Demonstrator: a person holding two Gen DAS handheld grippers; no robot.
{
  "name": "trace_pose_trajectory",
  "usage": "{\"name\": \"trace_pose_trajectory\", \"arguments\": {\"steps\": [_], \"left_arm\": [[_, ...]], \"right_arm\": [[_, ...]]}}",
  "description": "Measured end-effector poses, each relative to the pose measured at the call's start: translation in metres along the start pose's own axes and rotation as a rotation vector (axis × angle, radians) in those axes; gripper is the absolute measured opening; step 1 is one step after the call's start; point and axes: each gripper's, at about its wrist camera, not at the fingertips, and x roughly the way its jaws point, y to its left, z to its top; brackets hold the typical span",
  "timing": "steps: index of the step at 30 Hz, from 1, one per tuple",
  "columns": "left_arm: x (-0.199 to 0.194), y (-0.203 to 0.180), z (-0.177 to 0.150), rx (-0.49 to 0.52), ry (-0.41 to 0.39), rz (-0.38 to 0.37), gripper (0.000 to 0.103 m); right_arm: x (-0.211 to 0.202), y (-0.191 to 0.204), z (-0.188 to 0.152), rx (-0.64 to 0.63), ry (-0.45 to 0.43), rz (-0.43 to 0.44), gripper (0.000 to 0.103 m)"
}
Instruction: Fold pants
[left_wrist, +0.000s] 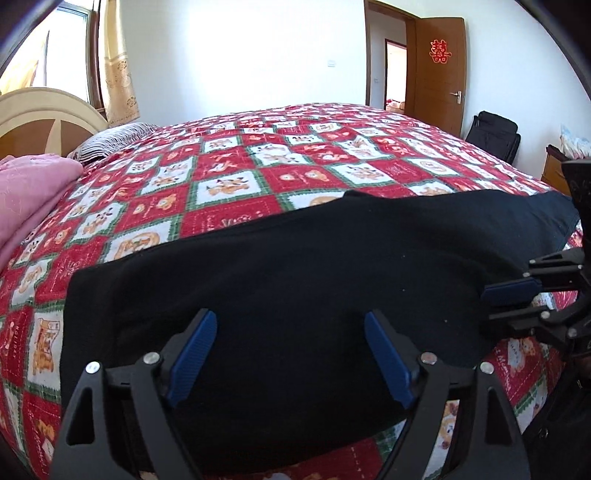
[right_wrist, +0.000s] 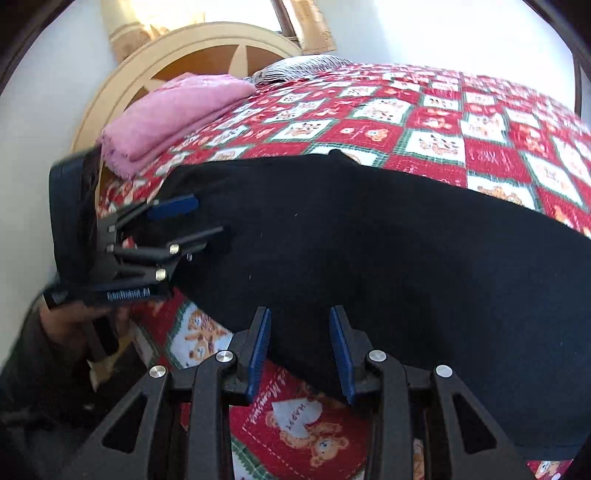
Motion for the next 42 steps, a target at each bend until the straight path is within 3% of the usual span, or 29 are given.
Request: {"name": "trace_pose_trajectory", "arguments": {"steps": [6, 11, 14, 18, 23, 25, 30, 34, 39, 42], "left_arm": [[-0.002, 0.006, 0.001, -0.001, 0.004, 0.031, 0.087], [-0.007, 0.031, 0.003, -0.073, -0.003, 0.08, 0.088], [-0.011, 0.049, 0.003, -0.127, -0.021, 0.131, 0.091], [-0.006, 0.072, -0.007, -0.197, -0.023, 0.184, 0.097], [-0.005, 0.064, -0.011, -0.146, -0.044, 0.222, 0.1], [-0.008, 0.067, -0.01, -0.161, -0.047, 0.212, 0.1], [-0.018, 0.084, -0.01, -0.209, -0.066, 0.227, 0.1], [-0.012, 0.093, -0.016, -0.276, -0.05, 0.189, 0.101], [-0.006, 0.082, -0.019, -0.215, -0.053, 0.23, 0.103], [-0.007, 0.086, -0.021, -0.235, -0.066, 0.216, 0.103]], "right_arm": [[-0.001, -0.002, -0.002, 0.003, 0.013, 0.017, 0.035], [-0.008, -0.004, -0.008, -0.011, 0.028, 0.029, 0.035], [-0.021, -0.016, -0.009, 0.052, 0.022, 0.052, 0.035], [-0.045, -0.043, -0.016, 0.111, -0.022, -0.011, 0.035], [-0.061, -0.096, -0.026, 0.285, -0.049, -0.027, 0.035], [-0.07, -0.111, -0.028, 0.354, -0.061, 0.018, 0.035], [-0.129, -0.135, -0.025, 0.351, -0.171, -0.106, 0.035], [-0.199, -0.199, -0.044, 0.527, -0.3, -0.199, 0.035], [-0.285, -0.266, -0.091, 0.76, -0.432, -0.365, 0.035], [-0.334, -0.296, -0.125, 0.903, -0.486, -0.452, 0.035]]}}
